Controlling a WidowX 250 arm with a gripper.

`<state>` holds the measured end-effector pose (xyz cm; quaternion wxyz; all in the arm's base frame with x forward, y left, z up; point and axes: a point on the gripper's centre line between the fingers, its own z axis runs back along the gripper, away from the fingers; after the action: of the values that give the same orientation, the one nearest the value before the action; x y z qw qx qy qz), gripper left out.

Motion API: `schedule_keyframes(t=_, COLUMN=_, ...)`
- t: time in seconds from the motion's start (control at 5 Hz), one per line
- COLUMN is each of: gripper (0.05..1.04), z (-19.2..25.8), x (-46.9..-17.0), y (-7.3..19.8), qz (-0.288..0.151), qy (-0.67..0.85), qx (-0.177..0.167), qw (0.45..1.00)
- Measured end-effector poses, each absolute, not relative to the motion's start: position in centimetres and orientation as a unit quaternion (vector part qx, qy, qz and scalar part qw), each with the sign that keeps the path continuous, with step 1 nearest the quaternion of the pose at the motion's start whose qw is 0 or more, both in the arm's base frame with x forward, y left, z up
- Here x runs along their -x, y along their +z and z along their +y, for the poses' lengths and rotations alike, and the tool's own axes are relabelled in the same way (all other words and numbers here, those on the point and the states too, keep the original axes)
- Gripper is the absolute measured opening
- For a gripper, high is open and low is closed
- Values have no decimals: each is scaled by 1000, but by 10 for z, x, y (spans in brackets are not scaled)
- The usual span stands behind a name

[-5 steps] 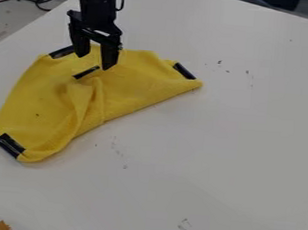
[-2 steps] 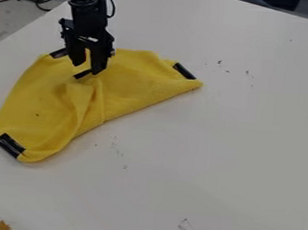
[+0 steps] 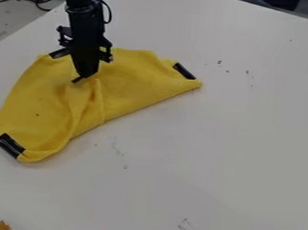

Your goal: Unfold the cloth from top left to bottom right

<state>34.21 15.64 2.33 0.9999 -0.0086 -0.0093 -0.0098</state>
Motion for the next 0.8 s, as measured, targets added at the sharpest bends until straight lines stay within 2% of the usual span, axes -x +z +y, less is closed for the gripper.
schedule_keyframes(t=0.2, gripper=82, z=155, x=-342, y=17, qz=-6, qy=-8, qx=15, qw=1000)
schedule_keyframes(t=0.4, gripper=80, z=156, x=-341, y=17, qz=-5, qy=-7, qx=13, qw=1000)
schedule_keyframes(t=0.6, gripper=231, z=157, x=-339, y=17, qz=2, qy=-8, qx=7, qw=1000)
schedule_keyframes(t=0.8, gripper=490, z=158, x=-338, y=17, qz=8, qy=-8, qx=2, qw=1000)
